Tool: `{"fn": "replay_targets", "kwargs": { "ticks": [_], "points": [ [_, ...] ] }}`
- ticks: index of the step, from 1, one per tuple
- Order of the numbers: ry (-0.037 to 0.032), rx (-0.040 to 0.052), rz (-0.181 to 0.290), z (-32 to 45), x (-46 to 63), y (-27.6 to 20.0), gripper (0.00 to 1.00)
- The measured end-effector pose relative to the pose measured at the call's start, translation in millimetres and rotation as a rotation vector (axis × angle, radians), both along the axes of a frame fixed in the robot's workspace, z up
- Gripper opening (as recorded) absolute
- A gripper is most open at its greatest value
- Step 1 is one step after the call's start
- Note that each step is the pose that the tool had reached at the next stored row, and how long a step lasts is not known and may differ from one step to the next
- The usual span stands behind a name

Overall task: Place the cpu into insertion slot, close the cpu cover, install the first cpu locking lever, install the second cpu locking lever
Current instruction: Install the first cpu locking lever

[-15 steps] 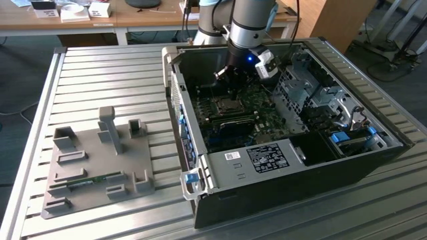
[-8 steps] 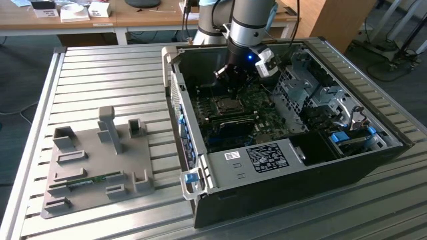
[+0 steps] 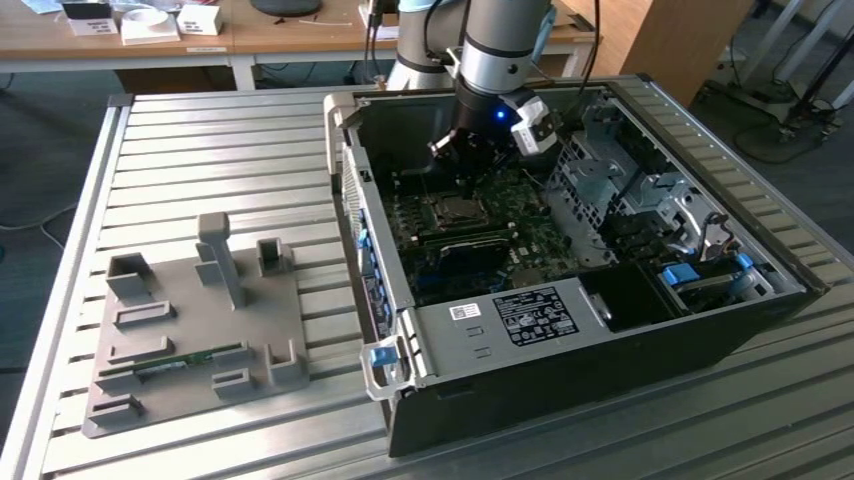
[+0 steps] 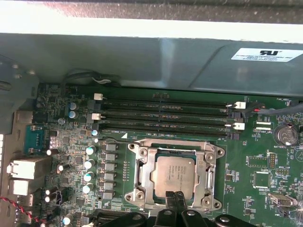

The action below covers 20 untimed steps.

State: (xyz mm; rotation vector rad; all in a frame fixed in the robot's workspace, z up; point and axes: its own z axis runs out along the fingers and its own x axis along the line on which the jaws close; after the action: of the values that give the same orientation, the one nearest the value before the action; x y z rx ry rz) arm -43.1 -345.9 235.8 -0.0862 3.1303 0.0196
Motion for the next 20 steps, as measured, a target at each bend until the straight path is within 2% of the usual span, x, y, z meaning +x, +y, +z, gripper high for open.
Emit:
{"fn": "replay_targets", "kwargs": {
  "ticks": [4, 8, 17, 20],
  "points": [
    [0.0002, 0.0001, 0.000, 0.0, -0.1, 0.0, 0.11],
    [-0.0043, 0.0001, 0.000, -0.4, -5.0, 0.0, 0.11],
    [-0.0263, 0.0002, 0.000, -1.5, -27.5, 0.0, 0.11],
    [-0.0314, 0.0001, 0.000, -1.7, -32.7, 0.0, 0.11]
  ]
}}
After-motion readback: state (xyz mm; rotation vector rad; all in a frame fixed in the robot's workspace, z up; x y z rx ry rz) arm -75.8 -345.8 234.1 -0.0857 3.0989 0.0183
